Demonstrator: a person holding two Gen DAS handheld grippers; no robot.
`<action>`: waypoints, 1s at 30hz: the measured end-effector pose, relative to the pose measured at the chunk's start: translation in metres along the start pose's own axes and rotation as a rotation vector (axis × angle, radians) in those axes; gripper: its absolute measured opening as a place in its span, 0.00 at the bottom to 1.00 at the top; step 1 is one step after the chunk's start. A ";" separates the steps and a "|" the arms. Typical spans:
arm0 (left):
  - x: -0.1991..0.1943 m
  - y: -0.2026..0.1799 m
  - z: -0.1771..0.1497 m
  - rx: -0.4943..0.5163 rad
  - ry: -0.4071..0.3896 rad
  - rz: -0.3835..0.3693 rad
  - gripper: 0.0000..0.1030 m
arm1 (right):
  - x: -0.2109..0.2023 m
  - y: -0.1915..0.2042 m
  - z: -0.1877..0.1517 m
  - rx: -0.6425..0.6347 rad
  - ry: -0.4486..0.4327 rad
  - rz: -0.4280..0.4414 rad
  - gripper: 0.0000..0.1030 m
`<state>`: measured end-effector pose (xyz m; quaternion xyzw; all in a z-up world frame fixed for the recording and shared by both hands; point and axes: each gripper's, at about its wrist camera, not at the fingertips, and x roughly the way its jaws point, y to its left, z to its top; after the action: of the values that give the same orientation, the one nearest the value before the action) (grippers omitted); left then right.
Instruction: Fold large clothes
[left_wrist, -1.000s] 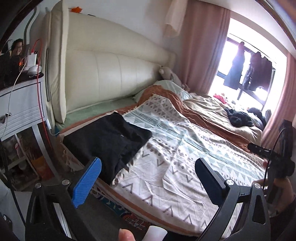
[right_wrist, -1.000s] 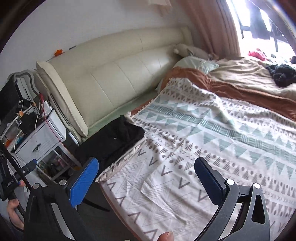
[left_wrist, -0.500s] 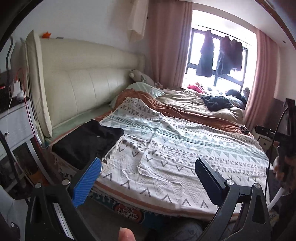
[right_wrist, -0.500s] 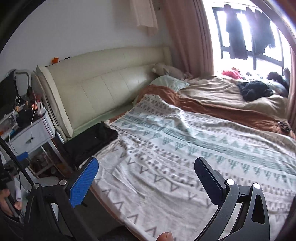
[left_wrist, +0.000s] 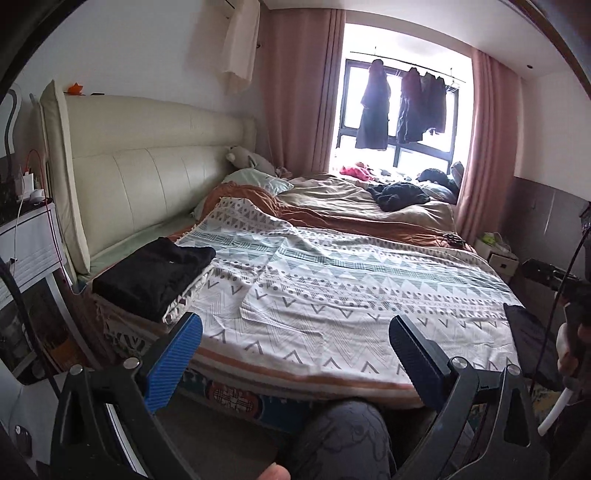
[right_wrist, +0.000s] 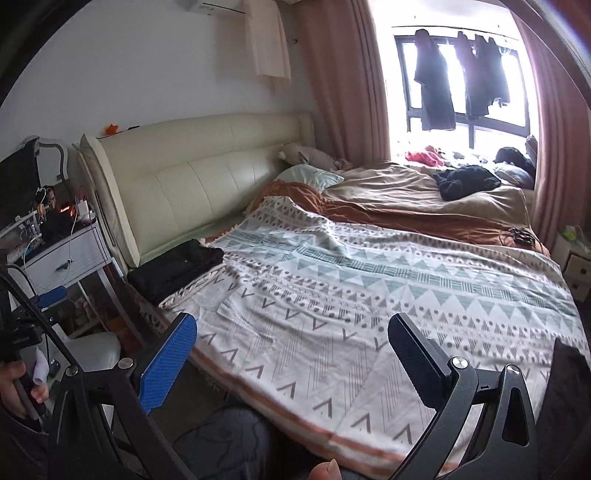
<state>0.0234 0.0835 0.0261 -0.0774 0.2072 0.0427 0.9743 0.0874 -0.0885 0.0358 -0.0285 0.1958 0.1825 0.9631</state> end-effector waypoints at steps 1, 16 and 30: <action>-0.005 -0.002 -0.005 0.002 -0.001 -0.004 1.00 | -0.007 0.002 -0.008 0.007 -0.006 -0.009 1.00; -0.067 -0.010 -0.063 0.005 -0.058 -0.018 1.00 | -0.063 0.031 -0.095 0.106 -0.063 0.014 1.00; -0.092 -0.001 -0.086 0.011 -0.080 -0.032 1.00 | -0.072 0.041 -0.127 0.182 -0.062 -0.037 1.00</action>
<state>-0.0943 0.0629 -0.0137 -0.0738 0.1671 0.0290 0.9827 -0.0350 -0.0911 -0.0526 0.0612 0.1809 0.1469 0.9705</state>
